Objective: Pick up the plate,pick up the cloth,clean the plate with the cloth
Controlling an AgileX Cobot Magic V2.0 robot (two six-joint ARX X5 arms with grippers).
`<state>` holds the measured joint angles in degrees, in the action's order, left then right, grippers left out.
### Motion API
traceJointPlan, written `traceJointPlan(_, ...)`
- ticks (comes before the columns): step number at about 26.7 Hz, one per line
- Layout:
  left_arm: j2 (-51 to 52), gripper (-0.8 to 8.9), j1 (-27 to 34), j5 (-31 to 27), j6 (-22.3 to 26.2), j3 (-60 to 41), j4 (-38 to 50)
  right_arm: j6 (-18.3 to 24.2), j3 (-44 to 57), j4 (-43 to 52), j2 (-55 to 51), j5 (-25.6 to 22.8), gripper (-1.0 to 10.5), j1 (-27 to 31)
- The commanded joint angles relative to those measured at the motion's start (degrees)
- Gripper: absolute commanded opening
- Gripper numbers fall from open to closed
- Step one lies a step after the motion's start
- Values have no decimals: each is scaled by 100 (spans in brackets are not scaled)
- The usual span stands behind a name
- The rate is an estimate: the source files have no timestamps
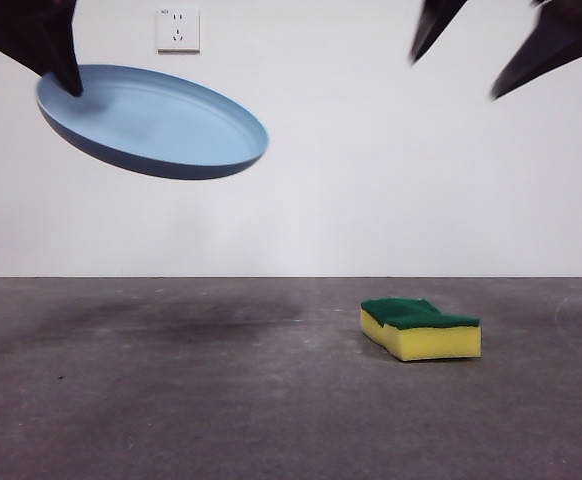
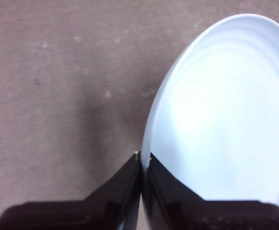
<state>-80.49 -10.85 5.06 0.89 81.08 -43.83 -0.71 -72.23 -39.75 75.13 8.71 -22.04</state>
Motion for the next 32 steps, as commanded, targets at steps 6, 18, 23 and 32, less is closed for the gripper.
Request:
traceJointPlan(6, 9, -8, -4, -42, 92, 127, -367, 166, -494, -127, 1759, -380, 427, -365)
traceJointPlan(18, 9, -8, -9, -9, 92, 127, -431, 162, -494, -31, 3375, -468, 365, -358)
traceJointPlan(23, 9, -8, -9, -11, 92, 127, -433, 144, -492, -22, 3523, -647, 167, -358)
traceJointPlan(32, 9, -8, -9, -7, 162, 127, -535, 275, -492, -107, 3523, -922, -17, -354)
